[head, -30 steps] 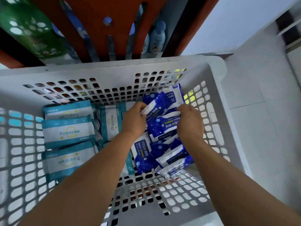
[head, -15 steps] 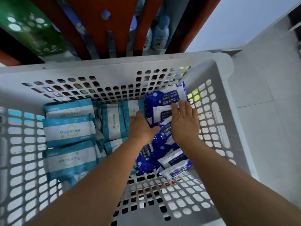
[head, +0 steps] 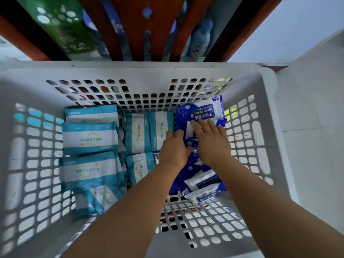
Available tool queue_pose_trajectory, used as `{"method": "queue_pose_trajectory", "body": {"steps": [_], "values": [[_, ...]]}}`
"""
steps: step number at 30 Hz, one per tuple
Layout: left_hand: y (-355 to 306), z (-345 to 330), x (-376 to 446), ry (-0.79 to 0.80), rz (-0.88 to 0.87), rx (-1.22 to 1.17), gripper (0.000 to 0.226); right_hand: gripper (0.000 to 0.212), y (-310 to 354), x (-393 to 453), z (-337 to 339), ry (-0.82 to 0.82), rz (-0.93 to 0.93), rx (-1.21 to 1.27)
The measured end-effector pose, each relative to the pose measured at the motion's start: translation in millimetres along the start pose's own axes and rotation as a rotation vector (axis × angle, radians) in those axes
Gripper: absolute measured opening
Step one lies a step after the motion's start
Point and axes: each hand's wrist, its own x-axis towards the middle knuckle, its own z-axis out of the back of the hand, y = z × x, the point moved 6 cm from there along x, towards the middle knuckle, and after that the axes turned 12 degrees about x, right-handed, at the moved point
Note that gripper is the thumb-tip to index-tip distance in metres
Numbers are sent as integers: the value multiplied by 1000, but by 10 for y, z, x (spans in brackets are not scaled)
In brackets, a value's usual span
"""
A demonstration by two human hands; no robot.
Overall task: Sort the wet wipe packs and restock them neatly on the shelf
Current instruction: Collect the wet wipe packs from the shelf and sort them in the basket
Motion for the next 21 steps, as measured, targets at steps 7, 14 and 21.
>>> {"method": "queue_pose_trajectory", "body": {"steps": [7,14,21], "values": [[641,221,-245,12,-28,397,73,84,310,-64,-52,-25,116,10],[992,130,-398,148,7,676,65,77,851,-4,-426,149,280,-50],[975,111,-413,73,-68,815,50,52,981,31,-596,204,382,-252]]}}
